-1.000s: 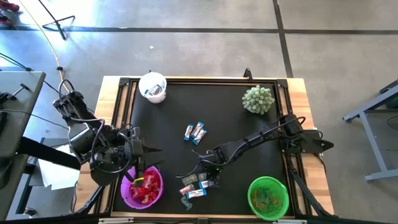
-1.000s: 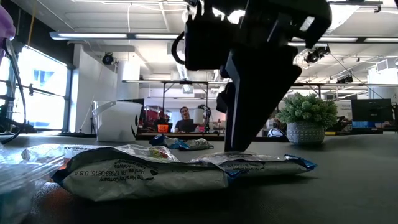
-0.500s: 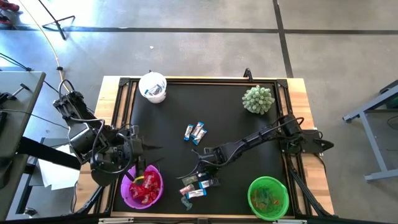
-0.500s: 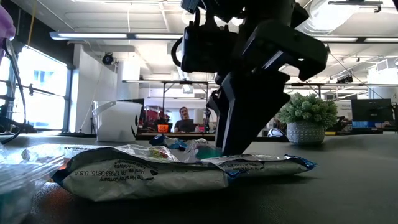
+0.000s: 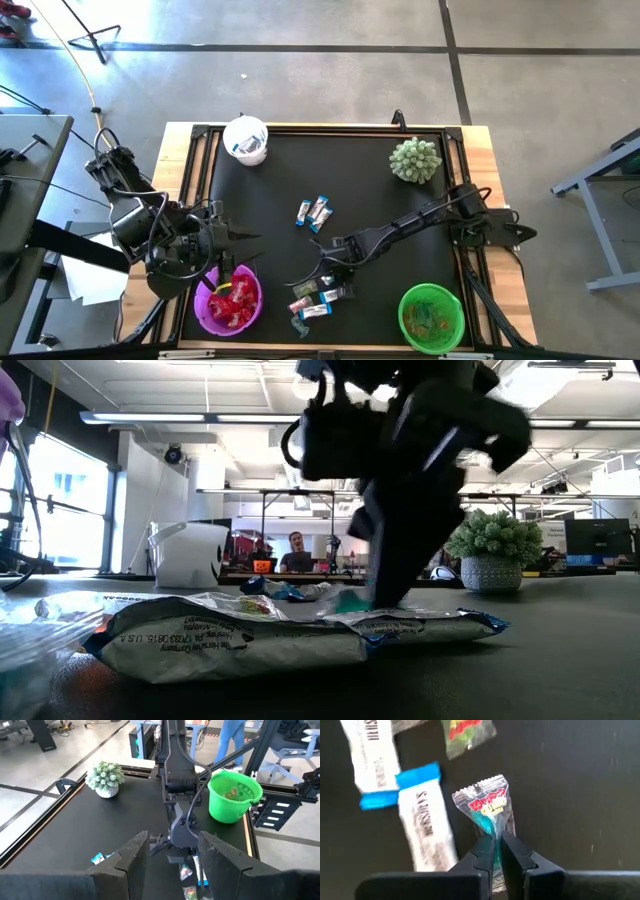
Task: Sort candy
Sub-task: Put the blue gummy into the green bucket
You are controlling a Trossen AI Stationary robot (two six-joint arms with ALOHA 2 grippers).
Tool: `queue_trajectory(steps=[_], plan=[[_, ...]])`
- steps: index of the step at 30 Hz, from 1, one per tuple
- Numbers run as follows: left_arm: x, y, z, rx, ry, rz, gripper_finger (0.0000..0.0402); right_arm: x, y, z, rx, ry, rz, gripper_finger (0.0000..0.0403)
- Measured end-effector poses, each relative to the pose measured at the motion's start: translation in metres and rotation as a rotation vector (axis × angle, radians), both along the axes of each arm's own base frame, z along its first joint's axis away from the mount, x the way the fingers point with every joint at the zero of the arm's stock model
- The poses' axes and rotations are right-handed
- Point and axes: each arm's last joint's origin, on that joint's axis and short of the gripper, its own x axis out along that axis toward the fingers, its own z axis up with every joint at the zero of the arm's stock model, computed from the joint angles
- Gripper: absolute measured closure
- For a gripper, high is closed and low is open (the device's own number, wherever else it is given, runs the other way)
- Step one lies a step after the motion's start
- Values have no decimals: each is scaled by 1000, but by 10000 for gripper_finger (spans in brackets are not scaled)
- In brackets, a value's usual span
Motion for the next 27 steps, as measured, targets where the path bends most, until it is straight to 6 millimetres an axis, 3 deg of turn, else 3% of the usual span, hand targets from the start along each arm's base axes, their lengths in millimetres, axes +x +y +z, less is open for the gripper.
queue_trajectory(steps=[7,16,22,27], plan=[[-2,2,2,-5,-5,0,243,-16,-2,44,113,16,-41,400],[-8,9,8,-9,-19,-7,243,-51,2,122,289,-48,-209,401],[-10,11,10,0,-28,-6,243,-87,24,159,435,9,-294,401],[-10,13,11,8,-39,9,243,-119,55,176,543,96,-316,401]])
